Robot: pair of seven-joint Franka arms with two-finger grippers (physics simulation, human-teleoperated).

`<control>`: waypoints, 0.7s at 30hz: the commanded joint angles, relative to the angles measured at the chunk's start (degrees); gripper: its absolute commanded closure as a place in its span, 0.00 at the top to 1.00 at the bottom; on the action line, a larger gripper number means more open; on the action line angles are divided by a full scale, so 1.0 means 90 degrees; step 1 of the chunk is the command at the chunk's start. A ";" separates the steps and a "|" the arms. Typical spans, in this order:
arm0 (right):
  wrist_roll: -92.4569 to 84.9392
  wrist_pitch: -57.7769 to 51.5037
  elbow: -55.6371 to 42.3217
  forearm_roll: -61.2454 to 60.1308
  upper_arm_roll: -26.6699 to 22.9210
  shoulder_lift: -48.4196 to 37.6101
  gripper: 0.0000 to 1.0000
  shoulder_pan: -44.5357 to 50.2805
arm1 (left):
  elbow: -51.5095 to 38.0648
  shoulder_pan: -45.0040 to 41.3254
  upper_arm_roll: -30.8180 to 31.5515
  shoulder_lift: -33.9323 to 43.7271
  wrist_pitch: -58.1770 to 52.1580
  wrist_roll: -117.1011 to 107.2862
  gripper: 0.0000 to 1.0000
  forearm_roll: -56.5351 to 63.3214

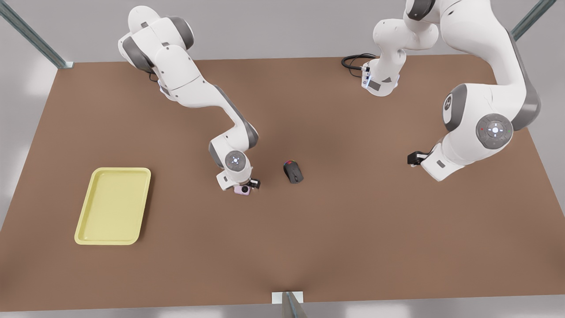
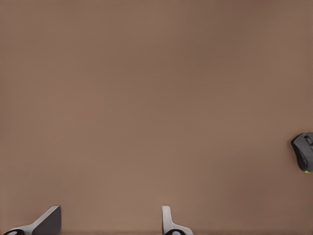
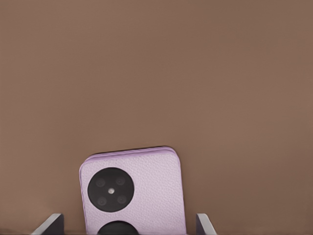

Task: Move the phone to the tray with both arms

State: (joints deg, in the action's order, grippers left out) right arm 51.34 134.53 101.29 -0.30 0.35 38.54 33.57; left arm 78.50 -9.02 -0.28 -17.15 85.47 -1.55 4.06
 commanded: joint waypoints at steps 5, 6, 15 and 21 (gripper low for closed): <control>-0.1485 0.0189 0.0055 -0.0006 0.0001 0.0005 1.00 -0.0058 | -0.0002 -0.0013 0.0002 -0.0067 0.0025 -0.0159 1.00 -0.0002; -0.1525 0.0198 0.0055 -0.0006 0.0001 0.0034 1.00 -0.0068 | -0.0002 -0.0013 0.0002 -0.0087 0.0025 -0.0159 1.00 -0.0002; -0.1525 0.0296 0.0015 -0.0084 0.0001 0.0122 1.00 -0.0068 | -0.0002 0.0006 0.0002 -0.0106 0.0015 -0.0140 1.00 -0.0002; -0.1545 0.0296 0.0025 -0.0084 0.0001 0.0151 0.81 -0.0068 | -0.0012 0.0006 -0.0008 -0.0175 0.0025 -0.0130 1.00 -0.0012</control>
State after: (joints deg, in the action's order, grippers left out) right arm 42.11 136.97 101.54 -1.02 0.35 39.84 32.93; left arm 78.43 -8.96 -0.33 -18.75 85.70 -2.43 3.94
